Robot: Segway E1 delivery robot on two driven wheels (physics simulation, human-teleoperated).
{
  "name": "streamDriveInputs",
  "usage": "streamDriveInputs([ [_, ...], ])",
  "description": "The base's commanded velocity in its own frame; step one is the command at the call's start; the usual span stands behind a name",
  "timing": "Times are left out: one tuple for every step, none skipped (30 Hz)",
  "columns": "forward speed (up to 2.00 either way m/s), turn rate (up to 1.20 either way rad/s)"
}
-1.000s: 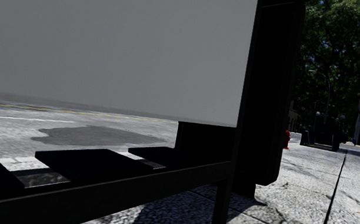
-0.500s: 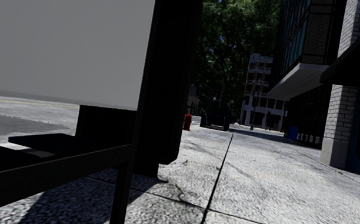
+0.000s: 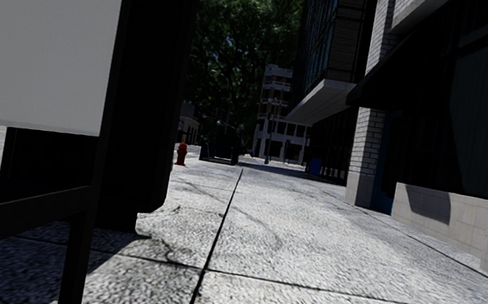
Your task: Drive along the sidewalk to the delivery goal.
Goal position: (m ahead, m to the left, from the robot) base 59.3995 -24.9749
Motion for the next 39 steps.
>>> streamDriveInputs([
  [0.0, -0.13],
  [0.0, -0.09],
  [0.0, -0.06],
  [0.0, -0.04],
  [0.0, -0.04],
  [0.0, -0.04],
  [0.0, -0.04],
  [0.0, -0.03],
  [0.0, -0.03],
  [0.16, -0.03],
  [0.65, -0.03],
  [0.65, -0.03],
  [1.32, -0.02],
  [1.51, -0.02],
  [1.56, -0.01],
  [1.56, -0.01],
  [1.58, -0.01],
  [1.73, -0.01],
  [2.0, -0.01],
  [2.0, -0.01],
  [2.0, -0.01],
  [2.0, -0.01],
  [2.0, -0.01],
  [2.0, -0.01],
  [2.0, -0.01],
  [2.0, 0.0],
  [2.0, 0.0],
  [2.0, 0.0],
  [2.0, 0.0],
  [2.0, 0.0],
  [2.0, 0.0],
  [2.0, 0.0],
  [2.0, 0.0],
  [2.0, 0.0],
  [2.0, 0.0],
  [2.0, 0.0],
  [2.0, 0.0],
  [2.0, 0.0],
  [2.0, 0.0],
])
